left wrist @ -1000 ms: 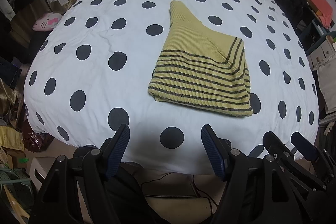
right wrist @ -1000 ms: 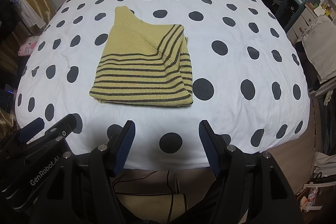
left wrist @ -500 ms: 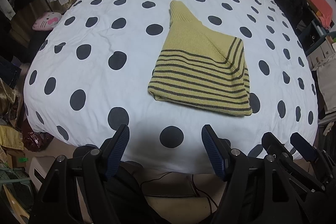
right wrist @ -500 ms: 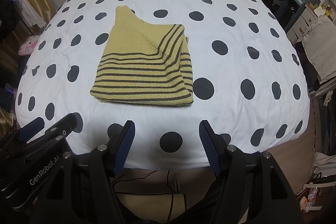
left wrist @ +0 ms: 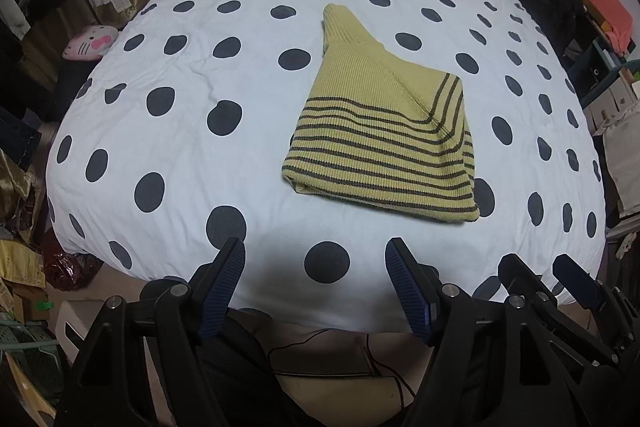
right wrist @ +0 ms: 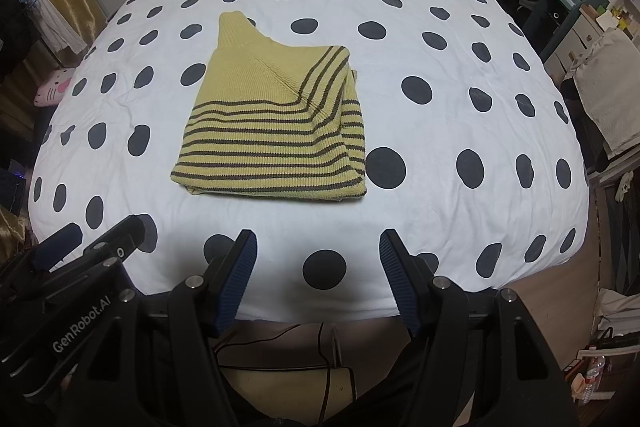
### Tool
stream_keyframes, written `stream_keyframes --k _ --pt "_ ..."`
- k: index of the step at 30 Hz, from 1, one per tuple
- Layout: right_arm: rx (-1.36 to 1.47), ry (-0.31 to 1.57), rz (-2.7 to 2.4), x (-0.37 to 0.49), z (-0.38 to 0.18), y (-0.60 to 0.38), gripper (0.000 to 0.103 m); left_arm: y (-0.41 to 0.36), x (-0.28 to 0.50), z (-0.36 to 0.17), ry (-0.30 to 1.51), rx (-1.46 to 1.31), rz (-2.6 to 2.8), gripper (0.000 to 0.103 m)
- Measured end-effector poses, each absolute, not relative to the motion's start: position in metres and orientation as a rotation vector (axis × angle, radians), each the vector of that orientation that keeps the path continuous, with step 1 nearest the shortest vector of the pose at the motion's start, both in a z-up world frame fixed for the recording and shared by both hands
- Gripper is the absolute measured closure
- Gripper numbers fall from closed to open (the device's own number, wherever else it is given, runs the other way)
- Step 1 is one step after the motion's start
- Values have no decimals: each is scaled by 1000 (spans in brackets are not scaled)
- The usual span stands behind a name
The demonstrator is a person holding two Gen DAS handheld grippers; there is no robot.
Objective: Fold large clothes
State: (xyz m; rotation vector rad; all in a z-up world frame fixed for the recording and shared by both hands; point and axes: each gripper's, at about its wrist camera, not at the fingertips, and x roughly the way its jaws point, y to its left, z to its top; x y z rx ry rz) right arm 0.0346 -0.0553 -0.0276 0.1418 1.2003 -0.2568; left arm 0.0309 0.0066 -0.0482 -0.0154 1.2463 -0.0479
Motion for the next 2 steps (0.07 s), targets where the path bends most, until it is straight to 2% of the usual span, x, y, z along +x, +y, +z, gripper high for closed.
stream_keyframes --k 2 --pt "142 1201 -256 34 -28 -56 39 6 30 -46 1242 -14 -48 30"
